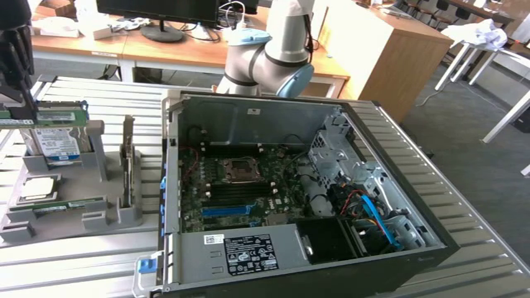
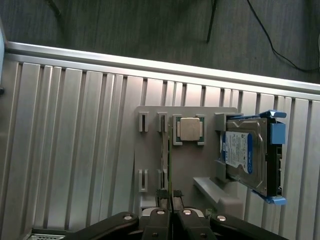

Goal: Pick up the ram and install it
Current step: 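Pick up the ram and move it above insertion slot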

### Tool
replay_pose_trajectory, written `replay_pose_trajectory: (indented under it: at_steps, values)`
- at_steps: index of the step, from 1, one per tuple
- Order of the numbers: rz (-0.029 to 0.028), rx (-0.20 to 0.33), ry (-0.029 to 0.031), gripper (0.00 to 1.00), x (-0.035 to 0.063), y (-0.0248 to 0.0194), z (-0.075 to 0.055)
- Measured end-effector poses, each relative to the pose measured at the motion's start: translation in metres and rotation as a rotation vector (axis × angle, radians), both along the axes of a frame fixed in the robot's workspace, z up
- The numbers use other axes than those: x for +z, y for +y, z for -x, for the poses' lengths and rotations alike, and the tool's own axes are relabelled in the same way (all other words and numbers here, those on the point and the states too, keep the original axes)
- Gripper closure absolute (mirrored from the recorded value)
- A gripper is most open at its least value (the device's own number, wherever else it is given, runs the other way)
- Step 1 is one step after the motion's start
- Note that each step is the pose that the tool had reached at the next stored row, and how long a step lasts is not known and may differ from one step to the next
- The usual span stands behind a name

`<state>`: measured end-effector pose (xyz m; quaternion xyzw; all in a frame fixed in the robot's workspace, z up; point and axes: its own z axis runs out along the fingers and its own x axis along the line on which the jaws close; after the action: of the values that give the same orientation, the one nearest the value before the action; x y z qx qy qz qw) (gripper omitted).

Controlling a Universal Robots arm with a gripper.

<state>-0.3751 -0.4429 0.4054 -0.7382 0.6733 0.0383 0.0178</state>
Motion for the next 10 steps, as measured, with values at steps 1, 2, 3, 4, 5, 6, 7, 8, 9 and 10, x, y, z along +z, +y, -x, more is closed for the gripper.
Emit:
replay_pose_trajectory:
  at_steps: [1,2,3,4,5,6,7,8,9,10]
  values:
    - [0.0,0.0,-0.0001,0.88,0.0,0.0,-0.001]
    - [-0.0001,0.0,-0.0001,0.88,-0.0001,0.0,-0.002]
    - [0.0,0.0,-0.0001,0.88,0.0,0.0,-0.004]
    - [-0.0001,0.0,0.0,0.88,0.0,0.0,-0.005]
    - [0.0,0.0,0.0,0.88,0.0,0.0,-0.006]
    - [0.0,0.0,0.0,0.88,0.0,0.0,-0.007]
    - [0.0,0.0,0.0,0.88,0.0,0.0,-0.009]
    - [0.0,0.0,0.0,0.88,0.0,0.0,-0.01]
    - [-0.0001,0.0,0.0,0.88,0.0,0.0,-0.011]
    - [0.0,0.0,0.0,0.88,0.0,0.0,-0.012]
